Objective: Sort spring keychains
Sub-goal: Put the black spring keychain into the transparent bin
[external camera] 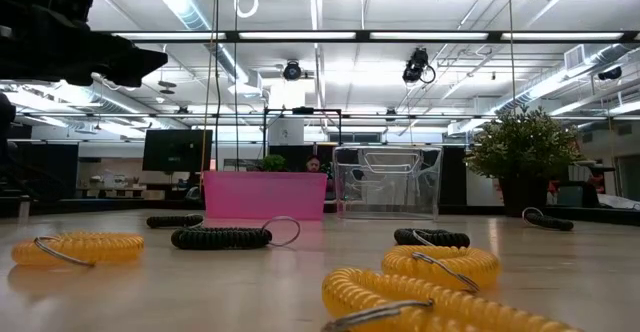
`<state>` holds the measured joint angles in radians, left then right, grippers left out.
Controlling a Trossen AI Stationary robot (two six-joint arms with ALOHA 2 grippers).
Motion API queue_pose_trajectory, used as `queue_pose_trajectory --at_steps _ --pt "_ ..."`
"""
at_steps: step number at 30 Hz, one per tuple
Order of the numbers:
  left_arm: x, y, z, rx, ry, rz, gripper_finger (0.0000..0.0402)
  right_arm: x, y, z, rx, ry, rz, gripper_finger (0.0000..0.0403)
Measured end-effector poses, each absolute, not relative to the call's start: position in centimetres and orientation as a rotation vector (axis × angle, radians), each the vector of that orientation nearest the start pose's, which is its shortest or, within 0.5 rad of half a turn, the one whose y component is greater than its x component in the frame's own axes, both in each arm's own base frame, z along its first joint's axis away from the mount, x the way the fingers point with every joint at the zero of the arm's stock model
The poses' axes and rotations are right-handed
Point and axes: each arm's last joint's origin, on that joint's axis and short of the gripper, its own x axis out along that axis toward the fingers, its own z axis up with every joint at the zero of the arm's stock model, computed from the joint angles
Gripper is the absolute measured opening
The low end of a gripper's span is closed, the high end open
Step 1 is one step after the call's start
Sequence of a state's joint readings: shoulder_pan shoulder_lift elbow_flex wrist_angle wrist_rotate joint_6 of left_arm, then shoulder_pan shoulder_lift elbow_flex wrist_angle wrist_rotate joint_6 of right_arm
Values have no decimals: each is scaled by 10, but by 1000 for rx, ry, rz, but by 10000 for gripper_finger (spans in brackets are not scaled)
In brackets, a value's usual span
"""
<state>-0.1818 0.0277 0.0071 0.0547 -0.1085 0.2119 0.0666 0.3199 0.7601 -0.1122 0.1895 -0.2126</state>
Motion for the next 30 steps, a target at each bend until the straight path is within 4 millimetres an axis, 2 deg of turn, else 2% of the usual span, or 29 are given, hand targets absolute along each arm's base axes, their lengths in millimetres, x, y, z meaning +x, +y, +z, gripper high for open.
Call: queue_pose_trajectory --at_steps 5,10,13,18,21,25,27,30 --pt "98 -15 169 207 -41 -69 298 74 -1 408 -70 -312 -142 257" --pt "98 -15 169 207 -41 -69 298 95 1 416 -37 -368 -140 257" --pt "98 -15 169 207 -42 -69 298 107 1 419 -28 -338 -159 257" --pt "98 -15 169 207 -42 -69 298 122 2 434 23 -113 -162 257" --pt "98 -15 169 207 -42 -69 298 130 2 435 79 144 -179 257" --pt "98 -15 169 207 -42 -69 298 151 0 428 249 410 -318 257" --pt "98 -15 169 207 -42 -69 298 161 0 426 319 479 -349 257" --pt "98 -15 169 207 -41 -69 298 170 -1 432 348 490 -346 257"
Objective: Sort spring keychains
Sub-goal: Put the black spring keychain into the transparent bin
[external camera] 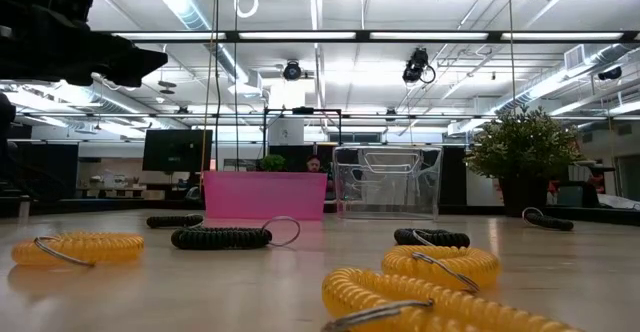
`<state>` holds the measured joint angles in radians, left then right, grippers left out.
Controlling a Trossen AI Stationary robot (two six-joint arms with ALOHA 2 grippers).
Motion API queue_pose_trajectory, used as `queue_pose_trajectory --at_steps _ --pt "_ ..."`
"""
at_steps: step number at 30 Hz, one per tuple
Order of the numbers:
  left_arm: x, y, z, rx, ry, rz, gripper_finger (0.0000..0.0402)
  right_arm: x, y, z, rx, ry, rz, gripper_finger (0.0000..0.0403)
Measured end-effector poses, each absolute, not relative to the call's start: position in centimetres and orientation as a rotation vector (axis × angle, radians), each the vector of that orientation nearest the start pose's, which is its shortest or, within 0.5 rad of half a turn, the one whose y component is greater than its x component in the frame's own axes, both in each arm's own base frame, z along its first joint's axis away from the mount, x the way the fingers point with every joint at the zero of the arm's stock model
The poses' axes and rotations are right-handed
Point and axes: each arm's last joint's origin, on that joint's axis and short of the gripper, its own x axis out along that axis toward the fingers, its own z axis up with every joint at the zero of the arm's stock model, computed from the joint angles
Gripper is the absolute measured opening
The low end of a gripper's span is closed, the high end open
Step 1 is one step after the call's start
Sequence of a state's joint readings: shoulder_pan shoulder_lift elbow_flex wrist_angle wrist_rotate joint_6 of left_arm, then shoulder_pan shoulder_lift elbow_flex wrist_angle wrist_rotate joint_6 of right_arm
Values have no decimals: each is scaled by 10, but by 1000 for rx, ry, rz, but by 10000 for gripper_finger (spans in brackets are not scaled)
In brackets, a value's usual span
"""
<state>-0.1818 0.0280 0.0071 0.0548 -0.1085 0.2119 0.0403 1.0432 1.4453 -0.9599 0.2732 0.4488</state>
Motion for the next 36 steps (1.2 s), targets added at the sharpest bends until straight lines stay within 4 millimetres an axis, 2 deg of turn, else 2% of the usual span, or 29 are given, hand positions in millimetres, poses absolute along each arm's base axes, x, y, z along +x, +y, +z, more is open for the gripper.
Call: queue_pose_trajectory --at_steps 5,11,14,27,36 --pt "98 -15 169 207 -42 -69 298 180 1 431 298 535 -262 257" --pt "98 -15 169 207 -42 -69 298 181 1 419 521 644 -330 257" --pt "98 -15 169 207 -42 -69 298 187 2 412 521 707 -354 257" --pt "98 -15 169 207 -42 -69 298 227 4 383 503 884 -395 257" --pt "98 -15 169 207 -41 -69 298 267 12 349 391 1035 -374 257"
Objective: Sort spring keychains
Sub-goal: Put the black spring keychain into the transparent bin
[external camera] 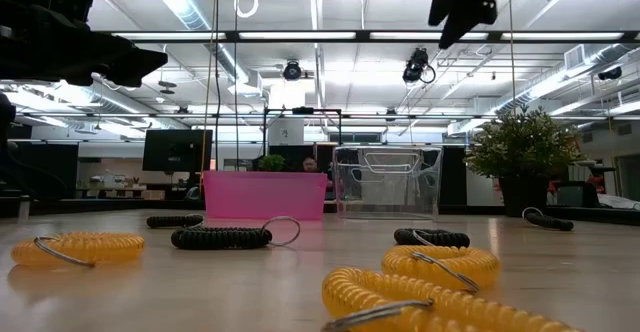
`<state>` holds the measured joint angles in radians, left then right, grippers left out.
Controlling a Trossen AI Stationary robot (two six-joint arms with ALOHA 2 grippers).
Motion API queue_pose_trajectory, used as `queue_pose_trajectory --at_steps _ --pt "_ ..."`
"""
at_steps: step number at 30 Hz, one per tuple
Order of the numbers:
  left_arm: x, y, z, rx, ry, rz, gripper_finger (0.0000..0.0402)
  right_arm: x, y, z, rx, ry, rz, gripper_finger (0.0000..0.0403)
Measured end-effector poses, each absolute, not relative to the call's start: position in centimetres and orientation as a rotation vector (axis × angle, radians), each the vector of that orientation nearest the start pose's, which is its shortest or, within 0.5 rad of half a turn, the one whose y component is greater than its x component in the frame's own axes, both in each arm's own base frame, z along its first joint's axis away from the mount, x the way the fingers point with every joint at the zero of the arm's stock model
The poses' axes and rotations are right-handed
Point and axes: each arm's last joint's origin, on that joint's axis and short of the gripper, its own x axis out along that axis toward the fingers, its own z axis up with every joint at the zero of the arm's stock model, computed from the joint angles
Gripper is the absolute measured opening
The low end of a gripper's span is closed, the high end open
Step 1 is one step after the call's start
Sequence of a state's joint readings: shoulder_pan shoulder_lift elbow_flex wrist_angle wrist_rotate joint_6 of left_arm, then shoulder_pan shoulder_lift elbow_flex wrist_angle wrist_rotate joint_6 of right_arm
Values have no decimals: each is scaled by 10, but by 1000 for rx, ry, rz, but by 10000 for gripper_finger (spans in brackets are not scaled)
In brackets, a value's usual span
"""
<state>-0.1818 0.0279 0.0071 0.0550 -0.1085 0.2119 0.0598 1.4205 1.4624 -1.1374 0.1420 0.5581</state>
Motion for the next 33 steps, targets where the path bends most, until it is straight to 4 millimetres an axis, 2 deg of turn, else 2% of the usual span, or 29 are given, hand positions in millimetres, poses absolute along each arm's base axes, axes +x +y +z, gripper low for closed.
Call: queue_pose_trajectory --at_steps 3,6,12,15,23,27,33 --pt "98 -15 169 207 -42 -69 298 279 17 335 351 1096 -361 257" --pt "98 -15 169 207 -42 -69 298 280 14 327 389 1156 -419 257" --pt "98 -15 169 207 -42 -69 298 263 4 322 679 1186 -829 257" --pt "98 -15 169 207 -41 -69 298 258 5 322 754 1192 -935 257" --pt "98 -15 169 207 -42 -69 298 263 8 324 867 1044 -1008 257" --pt "98 -15 169 207 -41 -69 298 263 8 323 889 1027 -1026 257" --pt "98 -15 169 207 -42 -69 298 255 10 306 882 1079 -1041 257"
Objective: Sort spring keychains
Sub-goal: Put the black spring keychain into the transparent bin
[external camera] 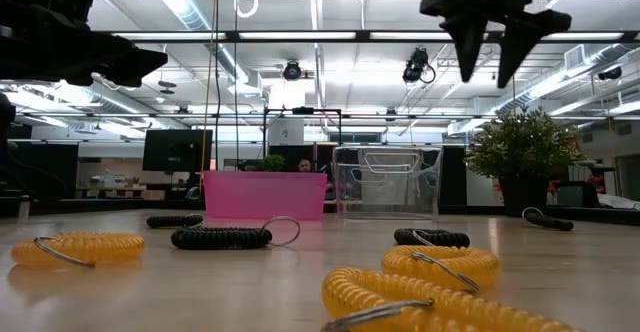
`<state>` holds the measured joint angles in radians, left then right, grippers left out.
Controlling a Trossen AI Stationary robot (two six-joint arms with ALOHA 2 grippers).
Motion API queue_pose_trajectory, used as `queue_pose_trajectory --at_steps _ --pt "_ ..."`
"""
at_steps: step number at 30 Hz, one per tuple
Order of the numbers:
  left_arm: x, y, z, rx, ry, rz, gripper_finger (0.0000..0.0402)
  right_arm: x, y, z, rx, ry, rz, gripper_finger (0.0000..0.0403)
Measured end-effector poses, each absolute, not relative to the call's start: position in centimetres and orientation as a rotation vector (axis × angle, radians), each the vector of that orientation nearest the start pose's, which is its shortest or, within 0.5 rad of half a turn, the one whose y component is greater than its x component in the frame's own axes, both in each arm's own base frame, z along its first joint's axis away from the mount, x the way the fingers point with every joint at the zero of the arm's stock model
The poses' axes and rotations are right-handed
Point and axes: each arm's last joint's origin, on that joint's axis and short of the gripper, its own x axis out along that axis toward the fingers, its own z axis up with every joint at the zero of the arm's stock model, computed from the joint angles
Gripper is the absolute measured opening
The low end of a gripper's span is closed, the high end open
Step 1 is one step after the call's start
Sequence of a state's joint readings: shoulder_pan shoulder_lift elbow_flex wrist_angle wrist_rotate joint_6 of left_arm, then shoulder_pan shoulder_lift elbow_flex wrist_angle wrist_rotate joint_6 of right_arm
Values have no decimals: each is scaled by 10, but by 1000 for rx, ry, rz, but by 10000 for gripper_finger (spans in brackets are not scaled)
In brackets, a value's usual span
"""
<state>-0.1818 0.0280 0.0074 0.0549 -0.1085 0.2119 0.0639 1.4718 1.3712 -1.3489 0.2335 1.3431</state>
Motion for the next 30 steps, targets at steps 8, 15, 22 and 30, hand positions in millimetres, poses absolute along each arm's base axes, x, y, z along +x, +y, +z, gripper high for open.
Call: queue_pose_trajectory --at_steps 8,15,22,30 --pt "98 -15 169 207 -41 -69 298 228 8 279 1012 1072 -1001 257" --pt "98 -15 169 207 -41 -69 298 211 11 243 1017 1049 -938 257" --pt "98 -15 169 207 -41 -69 298 200 10 196 1052 1120 -934 257" --pt "98 -15 169 207 -41 -69 298 187 1 170 1094 1161 -986 257"
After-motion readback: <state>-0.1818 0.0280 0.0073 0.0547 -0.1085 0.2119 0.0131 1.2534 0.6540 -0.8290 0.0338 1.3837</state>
